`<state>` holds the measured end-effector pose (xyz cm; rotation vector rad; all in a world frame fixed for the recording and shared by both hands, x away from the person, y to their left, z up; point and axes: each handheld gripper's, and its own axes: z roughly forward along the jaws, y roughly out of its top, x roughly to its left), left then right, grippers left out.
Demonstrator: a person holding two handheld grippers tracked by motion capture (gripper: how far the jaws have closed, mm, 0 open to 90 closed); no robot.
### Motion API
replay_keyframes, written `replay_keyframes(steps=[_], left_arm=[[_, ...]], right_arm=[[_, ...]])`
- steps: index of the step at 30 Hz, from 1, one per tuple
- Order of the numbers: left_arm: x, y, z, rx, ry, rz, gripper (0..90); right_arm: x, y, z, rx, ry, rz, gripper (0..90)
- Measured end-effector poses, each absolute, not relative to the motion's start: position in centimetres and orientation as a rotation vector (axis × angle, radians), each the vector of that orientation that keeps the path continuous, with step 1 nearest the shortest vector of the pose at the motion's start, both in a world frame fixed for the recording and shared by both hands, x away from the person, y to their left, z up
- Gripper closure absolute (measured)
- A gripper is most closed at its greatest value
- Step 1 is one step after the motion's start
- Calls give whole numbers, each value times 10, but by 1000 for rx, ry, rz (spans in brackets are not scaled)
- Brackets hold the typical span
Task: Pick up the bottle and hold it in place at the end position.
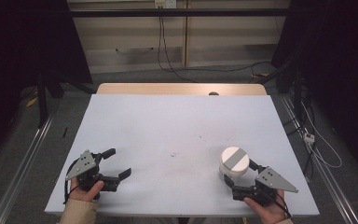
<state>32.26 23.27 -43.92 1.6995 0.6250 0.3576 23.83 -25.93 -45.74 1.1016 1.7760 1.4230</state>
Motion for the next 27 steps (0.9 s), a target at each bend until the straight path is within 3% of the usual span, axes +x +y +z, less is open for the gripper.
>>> replay_keyframes(steps=[27], left_arm=[[324,229,-440,1729,623,357,31]], right_arm=[[254,-255,-457,1165,1849,1361,46]])
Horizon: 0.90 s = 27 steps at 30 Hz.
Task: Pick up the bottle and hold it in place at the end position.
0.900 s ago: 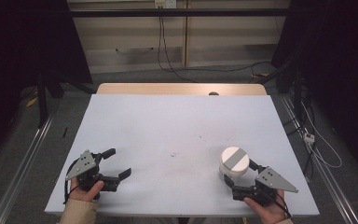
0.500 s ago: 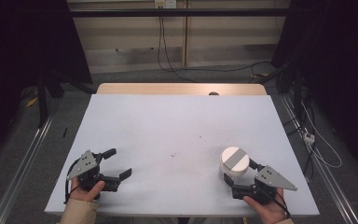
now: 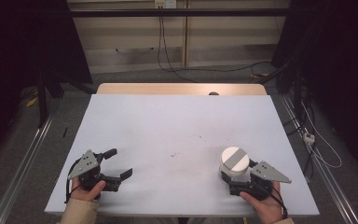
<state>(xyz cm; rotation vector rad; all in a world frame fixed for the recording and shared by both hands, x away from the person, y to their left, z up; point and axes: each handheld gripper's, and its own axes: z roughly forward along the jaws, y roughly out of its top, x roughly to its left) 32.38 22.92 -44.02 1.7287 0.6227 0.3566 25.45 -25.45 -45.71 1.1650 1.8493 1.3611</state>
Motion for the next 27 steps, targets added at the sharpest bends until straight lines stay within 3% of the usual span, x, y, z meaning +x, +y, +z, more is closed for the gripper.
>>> replay_keyframes(steps=[13,27], left_arm=[[325,228,-441,1734,619,359,33],[325,227,-441,1734,619,357,35]], right_arm=[[262,-254,-457,1185,1869,1368,64],[267,-248,-457,1141,1886,1372,166]])
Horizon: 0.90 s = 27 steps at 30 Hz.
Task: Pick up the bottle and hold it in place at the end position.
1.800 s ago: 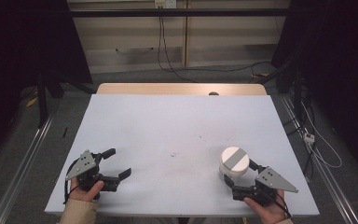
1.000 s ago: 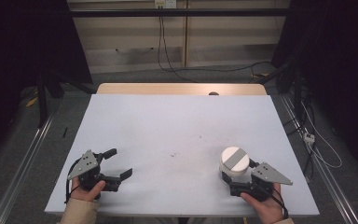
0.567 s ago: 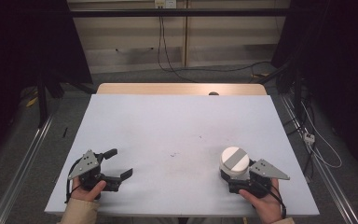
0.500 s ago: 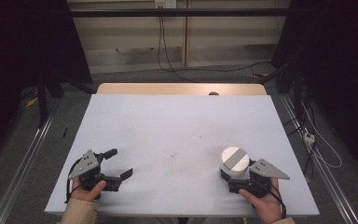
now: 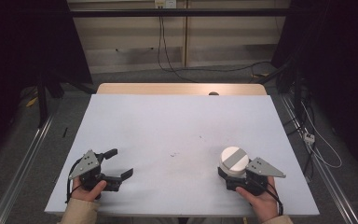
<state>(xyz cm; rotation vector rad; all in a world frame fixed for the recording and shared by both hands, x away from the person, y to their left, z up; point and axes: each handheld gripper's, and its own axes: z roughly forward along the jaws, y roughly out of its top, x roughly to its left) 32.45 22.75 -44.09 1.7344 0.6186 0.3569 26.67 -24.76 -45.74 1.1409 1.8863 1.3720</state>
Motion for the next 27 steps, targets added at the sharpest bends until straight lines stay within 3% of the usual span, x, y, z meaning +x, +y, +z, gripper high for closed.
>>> replay_keyframes(steps=[27], left_arm=[[326,228,-441,1731,618,356,37]], right_arm=[[285,-241,-444,1078,1857,1375,185]])
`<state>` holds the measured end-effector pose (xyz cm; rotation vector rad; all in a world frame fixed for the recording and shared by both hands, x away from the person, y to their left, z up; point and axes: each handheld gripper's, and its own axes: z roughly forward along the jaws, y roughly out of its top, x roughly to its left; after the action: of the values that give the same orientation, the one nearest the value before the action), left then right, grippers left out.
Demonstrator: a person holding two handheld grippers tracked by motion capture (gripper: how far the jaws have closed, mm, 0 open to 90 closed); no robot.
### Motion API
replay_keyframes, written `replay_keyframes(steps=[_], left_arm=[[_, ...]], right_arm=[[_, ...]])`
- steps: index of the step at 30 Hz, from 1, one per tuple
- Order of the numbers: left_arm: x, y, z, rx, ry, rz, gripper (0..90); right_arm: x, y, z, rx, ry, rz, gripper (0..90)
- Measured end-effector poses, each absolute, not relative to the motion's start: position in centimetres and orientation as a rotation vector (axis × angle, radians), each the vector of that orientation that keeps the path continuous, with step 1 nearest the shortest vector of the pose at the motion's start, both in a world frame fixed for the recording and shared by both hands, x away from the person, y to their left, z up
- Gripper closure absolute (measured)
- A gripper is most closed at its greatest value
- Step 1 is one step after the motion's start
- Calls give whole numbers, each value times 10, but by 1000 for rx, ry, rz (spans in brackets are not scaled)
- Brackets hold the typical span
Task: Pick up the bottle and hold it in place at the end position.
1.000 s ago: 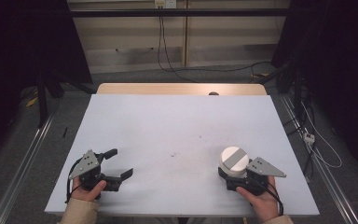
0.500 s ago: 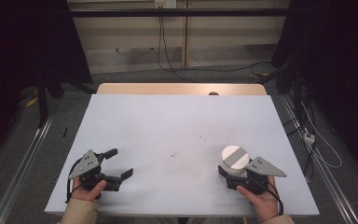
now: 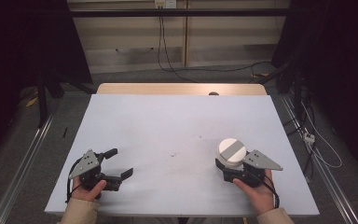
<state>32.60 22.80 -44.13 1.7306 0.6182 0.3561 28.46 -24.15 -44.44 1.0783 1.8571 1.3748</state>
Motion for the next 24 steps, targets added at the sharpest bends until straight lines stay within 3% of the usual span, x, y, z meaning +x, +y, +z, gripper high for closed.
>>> replay_keyframes(steps=[24], left_arm=[[326,226,-442,1734,613,355,41]], right_arm=[[311,-222,-439,1041,1871,1369,185]])
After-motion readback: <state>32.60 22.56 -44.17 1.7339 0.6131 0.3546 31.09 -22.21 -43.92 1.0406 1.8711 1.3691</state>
